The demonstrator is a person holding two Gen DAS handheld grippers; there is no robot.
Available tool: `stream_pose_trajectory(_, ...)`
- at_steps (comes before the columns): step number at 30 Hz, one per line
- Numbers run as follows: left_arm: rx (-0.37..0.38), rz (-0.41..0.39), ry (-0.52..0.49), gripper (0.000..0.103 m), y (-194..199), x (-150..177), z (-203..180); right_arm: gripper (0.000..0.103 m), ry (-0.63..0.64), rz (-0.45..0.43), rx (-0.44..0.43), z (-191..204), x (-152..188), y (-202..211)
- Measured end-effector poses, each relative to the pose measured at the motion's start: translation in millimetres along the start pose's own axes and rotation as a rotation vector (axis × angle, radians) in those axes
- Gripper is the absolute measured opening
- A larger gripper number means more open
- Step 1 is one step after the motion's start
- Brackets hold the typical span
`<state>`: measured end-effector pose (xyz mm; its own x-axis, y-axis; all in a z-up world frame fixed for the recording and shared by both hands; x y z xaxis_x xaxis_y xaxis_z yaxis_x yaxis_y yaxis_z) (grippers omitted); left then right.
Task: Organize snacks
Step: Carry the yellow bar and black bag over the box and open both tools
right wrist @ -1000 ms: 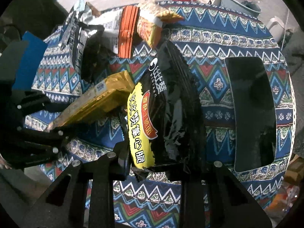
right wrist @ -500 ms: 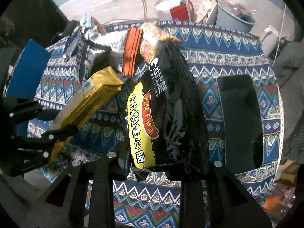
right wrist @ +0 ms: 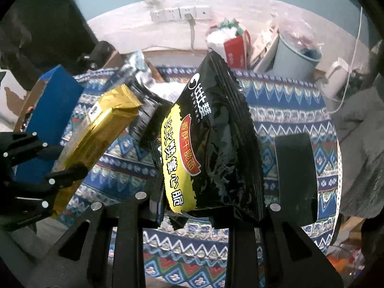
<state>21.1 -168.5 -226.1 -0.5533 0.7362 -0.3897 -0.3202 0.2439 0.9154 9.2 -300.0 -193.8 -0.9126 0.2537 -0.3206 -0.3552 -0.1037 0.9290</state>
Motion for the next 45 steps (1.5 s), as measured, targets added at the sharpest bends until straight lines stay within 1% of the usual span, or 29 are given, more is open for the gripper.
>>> stream_pose_trajectory(14,-0.084,-0.077,0.107,0.029,60.7,17.9,57.0,0.026,0.088,-0.067,-0.063,77.9,-22.0,28.0)
stream_pose_trajectory(17,-0.106,-0.076,0.141,0.029,70.4,26.6,73.2,0.026,0.106,-0.075,-0.077,95.1,-25.7,32.3)
stream_pose_trajectory(23,-0.125,-0.075,0.205,0.029,85.2,46.3,99.2,0.026,0.141,-0.091,-0.102,130.3,-32.5,37.5)
stream_pose_trajectory(30,-0.155,-0.086,0.286,0.029,104.7,72.1,136.9,0.026,0.186,-0.079,-0.125,172.3,-34.3,33.4)
stream_pose_trajectory(34,-0.171,-0.098,0.316,0.029,117.7,83.4,155.6,0.026,0.213,-0.076,-0.137,197.3,-36.1,31.2)
stream_pose_trajectory(39,-0.218,-0.118,0.351,0.029,134.8,99.1,182.1,0.026,0.243,-0.069,-0.154,227.0,-37.5,26.3)
stream_pose_trajectory(45,-0.261,-0.117,0.389,0.029,144.4,121.7,206.9,0.026,0.270,-0.053,-0.173,260.7,-39.3,15.4)
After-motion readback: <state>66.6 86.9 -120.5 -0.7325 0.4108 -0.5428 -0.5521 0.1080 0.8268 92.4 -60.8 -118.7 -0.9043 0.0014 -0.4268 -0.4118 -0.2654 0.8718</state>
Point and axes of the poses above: each gripper's, at about its wrist camera, not at the fingertips, and y roughly against the way its jaws point, z to its left, x to its underside, the point moved 9 cm from there along -y, roughly the way its jaws point, and after that the axes turned 15 degrees about -y, right-handed, at the moved point
